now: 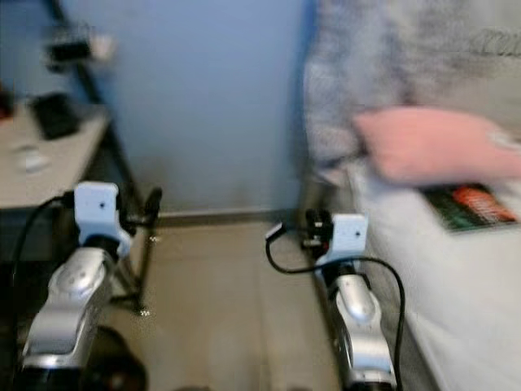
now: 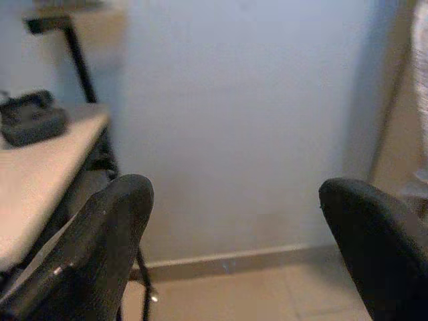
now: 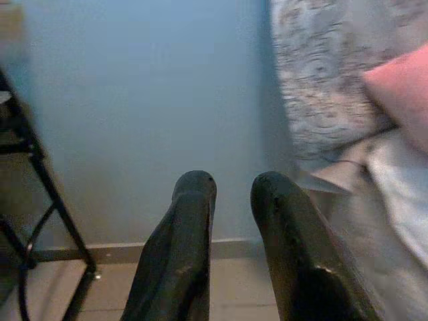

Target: Clean up the room

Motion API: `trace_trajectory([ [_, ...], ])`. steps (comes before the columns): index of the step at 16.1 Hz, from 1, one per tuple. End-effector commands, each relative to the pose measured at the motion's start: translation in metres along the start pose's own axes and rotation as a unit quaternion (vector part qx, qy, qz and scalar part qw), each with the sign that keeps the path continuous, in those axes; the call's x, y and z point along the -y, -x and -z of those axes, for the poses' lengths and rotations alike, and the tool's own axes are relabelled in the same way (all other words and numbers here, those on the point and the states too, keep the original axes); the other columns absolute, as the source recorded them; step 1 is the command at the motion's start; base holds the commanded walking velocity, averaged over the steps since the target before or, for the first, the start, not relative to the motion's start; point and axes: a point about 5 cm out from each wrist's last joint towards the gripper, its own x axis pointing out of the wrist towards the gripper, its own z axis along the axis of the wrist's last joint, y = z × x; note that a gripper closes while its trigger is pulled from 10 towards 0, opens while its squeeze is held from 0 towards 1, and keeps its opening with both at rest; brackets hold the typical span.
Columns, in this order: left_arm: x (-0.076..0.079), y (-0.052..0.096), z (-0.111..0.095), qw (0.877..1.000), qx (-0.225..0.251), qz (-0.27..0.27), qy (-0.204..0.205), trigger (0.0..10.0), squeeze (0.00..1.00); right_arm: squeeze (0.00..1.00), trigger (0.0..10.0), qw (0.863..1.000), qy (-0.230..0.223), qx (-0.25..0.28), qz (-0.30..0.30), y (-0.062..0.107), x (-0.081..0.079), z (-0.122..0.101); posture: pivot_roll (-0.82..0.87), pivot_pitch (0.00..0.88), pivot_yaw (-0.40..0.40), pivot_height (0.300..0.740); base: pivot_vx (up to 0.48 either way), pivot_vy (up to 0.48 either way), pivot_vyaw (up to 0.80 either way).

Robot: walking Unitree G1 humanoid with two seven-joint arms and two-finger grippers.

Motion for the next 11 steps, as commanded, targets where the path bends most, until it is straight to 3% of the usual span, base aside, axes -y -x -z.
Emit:
trace_trajectory([
  [1,0.005,-0.003,0.000,1.000,-0.006,0.016,-0.004,10.0,0.00,0.00,10.0,1.000,-0.001,-0.011,0.017,0.000,0.007,0.003,0.02,0.000,0.015,0.710,0.480,0.000,0.00],
  [7,0.007,-0.013,-0.002,0.997,-0.006,0.050,-0.061,10.0,0.00,0.00,10.0,1.000,0.004,-0.009,0.002,-0.001,-0.001,0.005,0.02,0.000,0.017,0.710,0.480,0.000,0.00],
  [9,0.006,-0.015,0.001,0.995,-0.025,0.037,-0.084,10.0,0.00,0.00,10.0,1.000,0.004,-0.009,-0.001,-0.001,-0.003,0.006,0.03,0.000,0.016,0.710,0.000,0.000,0.00],
  [11,0.005,-0.014,-0.002,0.996,-0.009,0.040,-0.079,10.0,0.00,0.00,10.0,1.000,0.003,-0.009,-0.003,-0.001,-0.003,0.006,0.03,0.000,0.014,0.710,0.127,-0.202,0.00],
])
